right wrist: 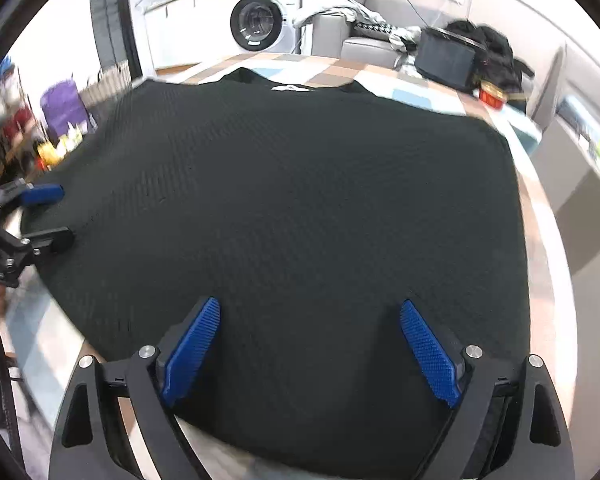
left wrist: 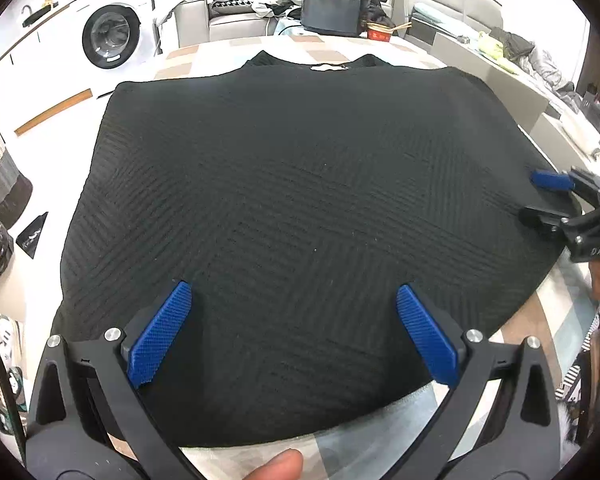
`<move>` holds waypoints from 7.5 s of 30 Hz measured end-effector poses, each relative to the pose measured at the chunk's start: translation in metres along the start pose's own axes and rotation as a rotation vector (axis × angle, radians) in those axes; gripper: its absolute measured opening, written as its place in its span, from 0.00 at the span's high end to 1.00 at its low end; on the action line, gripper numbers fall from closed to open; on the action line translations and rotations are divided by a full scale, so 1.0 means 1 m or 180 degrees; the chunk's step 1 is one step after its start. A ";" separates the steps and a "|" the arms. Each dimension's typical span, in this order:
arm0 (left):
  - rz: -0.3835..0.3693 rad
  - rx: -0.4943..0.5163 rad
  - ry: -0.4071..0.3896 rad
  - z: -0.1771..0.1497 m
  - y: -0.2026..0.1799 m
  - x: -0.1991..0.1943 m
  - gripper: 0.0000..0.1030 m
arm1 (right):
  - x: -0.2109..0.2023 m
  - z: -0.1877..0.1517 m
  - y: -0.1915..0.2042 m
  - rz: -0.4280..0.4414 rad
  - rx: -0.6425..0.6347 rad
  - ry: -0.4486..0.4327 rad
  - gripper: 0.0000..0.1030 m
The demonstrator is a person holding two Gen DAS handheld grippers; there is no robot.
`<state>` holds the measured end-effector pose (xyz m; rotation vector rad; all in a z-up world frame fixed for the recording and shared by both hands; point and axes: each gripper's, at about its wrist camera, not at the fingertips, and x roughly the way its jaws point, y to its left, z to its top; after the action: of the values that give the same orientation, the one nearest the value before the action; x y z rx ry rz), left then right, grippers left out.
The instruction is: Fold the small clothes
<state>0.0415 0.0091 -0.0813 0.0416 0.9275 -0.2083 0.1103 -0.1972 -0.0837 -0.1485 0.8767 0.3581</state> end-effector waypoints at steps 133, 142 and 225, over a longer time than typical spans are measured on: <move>0.0297 -0.1466 -0.0460 -0.076 0.107 -0.100 0.16 | -0.036 -0.003 0.022 0.0318 0.0296 -0.0297 0.05; -0.0127 -0.1819 -0.0419 -0.104 0.112 -0.100 0.29 | -0.031 -0.002 0.017 0.0412 0.0411 -0.0245 0.05; -0.1003 0.0540 -0.0462 0.016 -0.109 -0.030 0.28 | -0.051 -0.001 -0.049 0.0669 0.1316 -0.0183 0.31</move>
<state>0.0153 -0.0952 -0.0415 0.0364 0.7665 -0.5751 0.0980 -0.2558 -0.0455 0.3368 0.8940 0.3670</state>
